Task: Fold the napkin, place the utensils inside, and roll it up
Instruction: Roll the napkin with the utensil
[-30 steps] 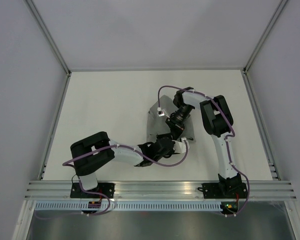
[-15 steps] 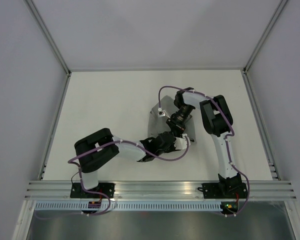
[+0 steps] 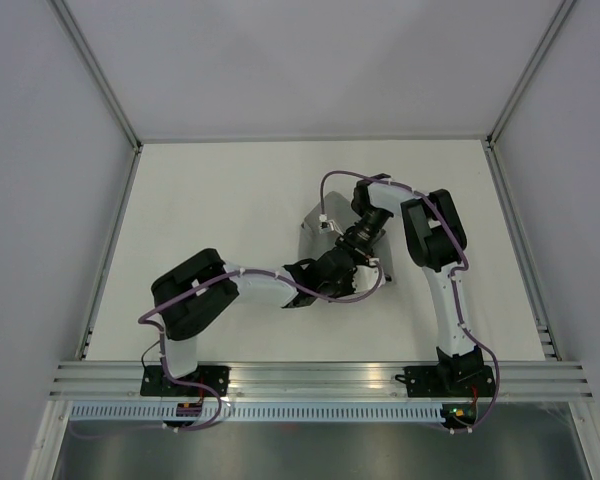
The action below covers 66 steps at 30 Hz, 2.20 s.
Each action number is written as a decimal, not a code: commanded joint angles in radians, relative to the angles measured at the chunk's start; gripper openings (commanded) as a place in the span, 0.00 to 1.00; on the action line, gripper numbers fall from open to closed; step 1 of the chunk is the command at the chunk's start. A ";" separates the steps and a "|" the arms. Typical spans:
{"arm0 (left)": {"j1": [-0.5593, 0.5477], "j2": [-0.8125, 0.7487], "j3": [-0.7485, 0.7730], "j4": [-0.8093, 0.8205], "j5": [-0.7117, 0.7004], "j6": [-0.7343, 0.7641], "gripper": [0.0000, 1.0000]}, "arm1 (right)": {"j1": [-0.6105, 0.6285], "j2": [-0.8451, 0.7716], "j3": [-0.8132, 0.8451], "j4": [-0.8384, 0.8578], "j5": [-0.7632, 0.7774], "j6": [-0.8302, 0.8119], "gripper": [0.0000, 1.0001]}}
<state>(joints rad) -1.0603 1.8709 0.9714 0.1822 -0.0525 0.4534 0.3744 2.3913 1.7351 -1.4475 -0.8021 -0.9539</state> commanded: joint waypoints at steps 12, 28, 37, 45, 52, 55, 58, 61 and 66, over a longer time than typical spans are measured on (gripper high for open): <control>0.079 0.097 0.067 -0.268 0.295 -0.127 0.02 | -0.078 -0.017 0.018 0.196 0.068 0.023 0.47; 0.243 0.207 0.225 -0.470 0.640 -0.180 0.02 | -0.301 -0.288 -0.135 0.373 -0.160 0.033 0.57; 0.339 0.375 0.386 -0.657 0.885 -0.180 0.02 | -0.362 -0.631 -0.539 0.784 -0.068 0.038 0.58; 0.373 0.482 0.527 -0.859 0.976 -0.139 0.02 | -0.151 -0.968 -0.947 1.145 0.167 0.000 0.61; 0.382 0.519 0.587 -0.918 1.003 -0.131 0.02 | 0.060 -1.021 -1.088 1.302 0.340 0.001 0.63; 0.384 0.530 0.602 -0.935 1.002 -0.128 0.02 | 0.116 -0.998 -1.100 1.326 0.388 0.001 0.62; 0.384 0.533 0.607 -0.941 0.999 -0.125 0.02 | 0.150 -0.975 -1.099 1.322 0.397 0.007 0.59; 0.384 0.533 0.607 -0.941 0.994 -0.122 0.02 | 0.179 -0.963 -1.102 1.320 0.408 0.014 0.56; 0.385 0.528 0.606 -0.941 0.985 -0.119 0.02 | 0.221 -0.928 -1.096 1.297 0.414 0.007 0.50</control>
<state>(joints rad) -0.6689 2.3314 1.5993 -0.7120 1.1007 0.2714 0.5747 1.4380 0.6357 -0.1864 -0.4011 -0.9352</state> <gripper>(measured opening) 0.241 0.517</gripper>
